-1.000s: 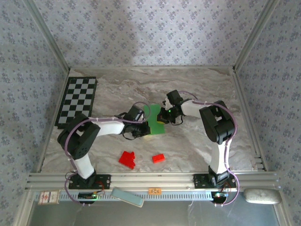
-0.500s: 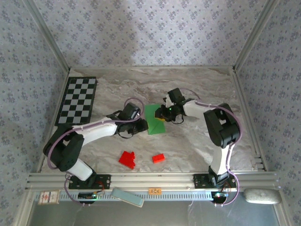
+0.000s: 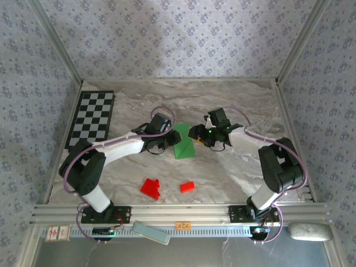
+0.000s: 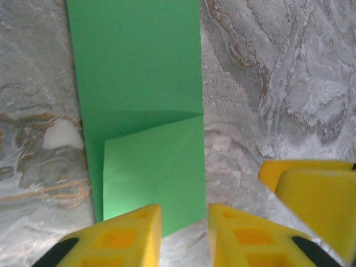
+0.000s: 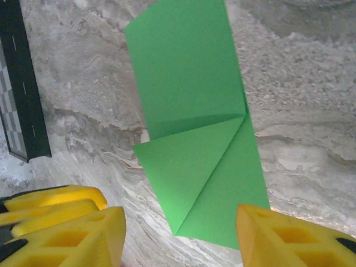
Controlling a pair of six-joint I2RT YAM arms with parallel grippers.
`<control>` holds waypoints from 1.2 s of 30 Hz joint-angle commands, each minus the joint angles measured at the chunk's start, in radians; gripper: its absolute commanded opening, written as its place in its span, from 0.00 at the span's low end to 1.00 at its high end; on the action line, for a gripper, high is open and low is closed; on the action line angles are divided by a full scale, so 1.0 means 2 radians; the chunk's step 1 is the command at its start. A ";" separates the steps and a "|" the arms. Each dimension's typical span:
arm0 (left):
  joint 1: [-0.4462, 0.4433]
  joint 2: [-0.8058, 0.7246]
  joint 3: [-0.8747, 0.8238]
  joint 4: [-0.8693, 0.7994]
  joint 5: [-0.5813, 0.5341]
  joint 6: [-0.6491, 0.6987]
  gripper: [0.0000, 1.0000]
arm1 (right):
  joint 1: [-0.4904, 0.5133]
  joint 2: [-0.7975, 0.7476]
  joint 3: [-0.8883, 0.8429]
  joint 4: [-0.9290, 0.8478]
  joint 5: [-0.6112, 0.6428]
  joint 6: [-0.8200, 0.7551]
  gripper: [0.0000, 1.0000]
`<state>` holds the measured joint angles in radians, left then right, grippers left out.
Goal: Fold a paper plane with a square sheet of paper (pick it up from the middle)
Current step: Turn over the paper at the center of the table.
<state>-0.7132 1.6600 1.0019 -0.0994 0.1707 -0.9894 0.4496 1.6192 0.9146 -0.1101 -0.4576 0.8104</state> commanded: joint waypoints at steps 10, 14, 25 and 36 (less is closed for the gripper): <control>0.041 0.108 0.070 0.011 0.025 0.003 0.12 | 0.010 0.044 0.003 0.029 0.003 0.052 0.55; 0.048 0.118 0.061 0.021 0.028 0.006 0.10 | 0.016 0.064 0.017 0.023 -0.001 0.050 0.55; 0.054 0.126 0.023 0.059 0.040 -0.013 0.09 | 0.035 0.086 0.030 0.013 -0.003 0.061 0.48; 0.061 0.123 0.029 0.047 0.045 0.006 0.10 | 0.041 0.111 0.044 0.016 -0.019 0.055 0.41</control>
<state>-0.5972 1.9018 1.0504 0.0040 0.2470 -0.9985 0.5209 1.8156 0.9707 -0.0631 -0.4702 0.9211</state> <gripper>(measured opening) 0.097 0.416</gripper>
